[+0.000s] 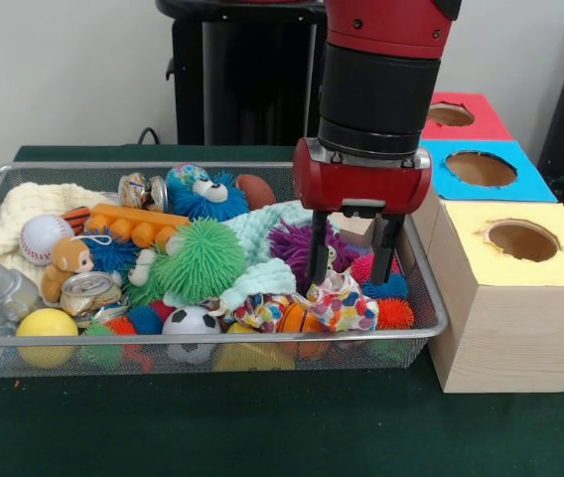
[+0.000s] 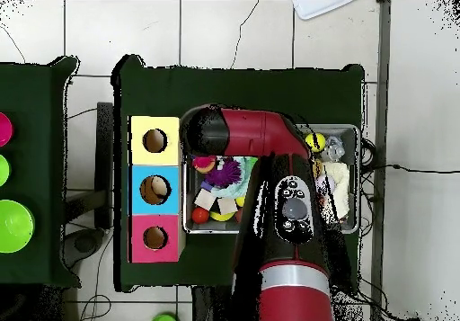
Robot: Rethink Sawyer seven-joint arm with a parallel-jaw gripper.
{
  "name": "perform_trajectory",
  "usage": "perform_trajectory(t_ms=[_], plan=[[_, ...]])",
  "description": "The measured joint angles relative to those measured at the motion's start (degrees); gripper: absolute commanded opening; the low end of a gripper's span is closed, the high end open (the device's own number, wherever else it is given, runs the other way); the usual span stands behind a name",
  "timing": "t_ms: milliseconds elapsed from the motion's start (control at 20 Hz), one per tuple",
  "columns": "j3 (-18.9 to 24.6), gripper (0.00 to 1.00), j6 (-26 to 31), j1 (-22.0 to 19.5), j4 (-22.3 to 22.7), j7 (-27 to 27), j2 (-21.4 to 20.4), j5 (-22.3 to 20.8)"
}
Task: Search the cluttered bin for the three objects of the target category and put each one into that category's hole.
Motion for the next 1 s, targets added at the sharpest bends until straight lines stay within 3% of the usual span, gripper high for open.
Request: perform_trajectory(t_ms=[500,1000], plan=[[0.0,1.0,-5.7,0.2,-0.1,0.0,0.4,0.0],[-0.4,1.0,-6.0,1.0,-1.1,0.0,2.5,-1.0]])
